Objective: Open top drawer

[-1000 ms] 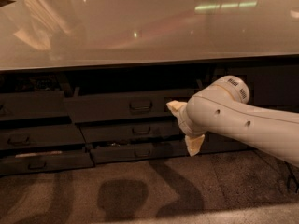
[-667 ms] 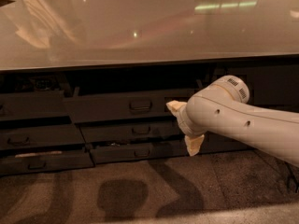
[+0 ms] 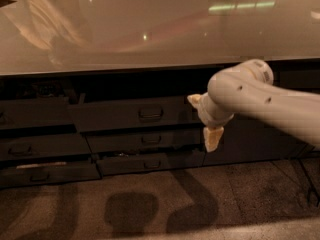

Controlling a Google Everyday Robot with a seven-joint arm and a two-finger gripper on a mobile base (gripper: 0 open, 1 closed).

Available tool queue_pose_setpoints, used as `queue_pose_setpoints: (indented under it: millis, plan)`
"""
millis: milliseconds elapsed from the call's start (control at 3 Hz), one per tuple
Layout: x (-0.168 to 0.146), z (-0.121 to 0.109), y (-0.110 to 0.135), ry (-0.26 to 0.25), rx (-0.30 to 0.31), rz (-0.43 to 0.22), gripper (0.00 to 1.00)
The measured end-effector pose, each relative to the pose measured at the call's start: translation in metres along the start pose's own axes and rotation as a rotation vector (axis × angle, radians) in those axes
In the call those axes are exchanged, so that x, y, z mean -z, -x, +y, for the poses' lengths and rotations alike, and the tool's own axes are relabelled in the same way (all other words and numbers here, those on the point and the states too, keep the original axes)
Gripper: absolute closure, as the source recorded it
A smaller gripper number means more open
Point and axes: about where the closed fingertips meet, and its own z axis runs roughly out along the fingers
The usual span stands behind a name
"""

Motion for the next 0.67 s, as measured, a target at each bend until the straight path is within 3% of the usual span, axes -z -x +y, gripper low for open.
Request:
queue_pose_setpoints:
  millis: [333, 667]
  plan:
    - [0.0038, -0.0375, -0.0267, -0.003, -0.075, 0.002, 0.00]
    - [0.0038, -0.0375, -0.0267, -0.003, -0.075, 0.002, 0.00]
